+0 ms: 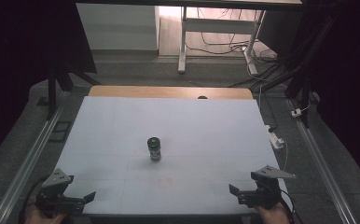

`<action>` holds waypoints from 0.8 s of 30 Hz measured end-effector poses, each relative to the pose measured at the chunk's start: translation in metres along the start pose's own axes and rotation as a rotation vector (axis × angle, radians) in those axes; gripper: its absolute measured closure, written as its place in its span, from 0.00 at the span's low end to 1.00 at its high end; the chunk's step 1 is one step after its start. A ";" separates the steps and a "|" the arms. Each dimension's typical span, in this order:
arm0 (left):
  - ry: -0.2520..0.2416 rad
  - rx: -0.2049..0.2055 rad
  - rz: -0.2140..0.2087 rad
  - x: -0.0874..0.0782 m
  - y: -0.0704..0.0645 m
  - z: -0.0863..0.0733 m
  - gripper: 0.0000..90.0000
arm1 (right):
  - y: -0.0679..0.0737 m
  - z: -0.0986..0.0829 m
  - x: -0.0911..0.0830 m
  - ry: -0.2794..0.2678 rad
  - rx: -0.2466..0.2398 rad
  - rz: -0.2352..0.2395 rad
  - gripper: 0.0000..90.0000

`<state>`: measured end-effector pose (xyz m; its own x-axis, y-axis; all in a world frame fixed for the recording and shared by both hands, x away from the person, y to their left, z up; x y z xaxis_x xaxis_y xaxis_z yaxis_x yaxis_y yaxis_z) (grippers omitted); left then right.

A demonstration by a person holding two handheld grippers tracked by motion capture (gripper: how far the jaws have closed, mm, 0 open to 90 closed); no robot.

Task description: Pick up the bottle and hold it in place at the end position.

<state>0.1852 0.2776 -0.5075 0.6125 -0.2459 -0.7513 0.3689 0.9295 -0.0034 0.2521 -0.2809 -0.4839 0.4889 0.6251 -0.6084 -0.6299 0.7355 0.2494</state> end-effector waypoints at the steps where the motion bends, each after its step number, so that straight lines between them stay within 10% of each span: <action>1: 0.002 0.006 -0.001 0.000 0.000 0.000 0.00 | 0.000 0.000 0.001 0.004 -0.006 -0.001 0.00; 24: 0.017 0.012 -0.033 0.001 0.000 0.001 0.00 | 0.001 0.000 0.006 0.070 -0.020 0.013 0.00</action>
<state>0.1863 0.2769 -0.5082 0.5878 -0.2719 -0.7620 0.3976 0.9173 -0.0207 0.2544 -0.2762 -0.4868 0.4373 0.6145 -0.6566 -0.6486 0.7213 0.2429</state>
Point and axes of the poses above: each handheld gripper's, and its own axes: x roughly forward along the jaws, z roughly out of its top, y roughly to its left, the point moved 2 cm from there along x, roughly forward along the jaws, and after that the axes turned 10 degrees about z, right-handed, at the moved point
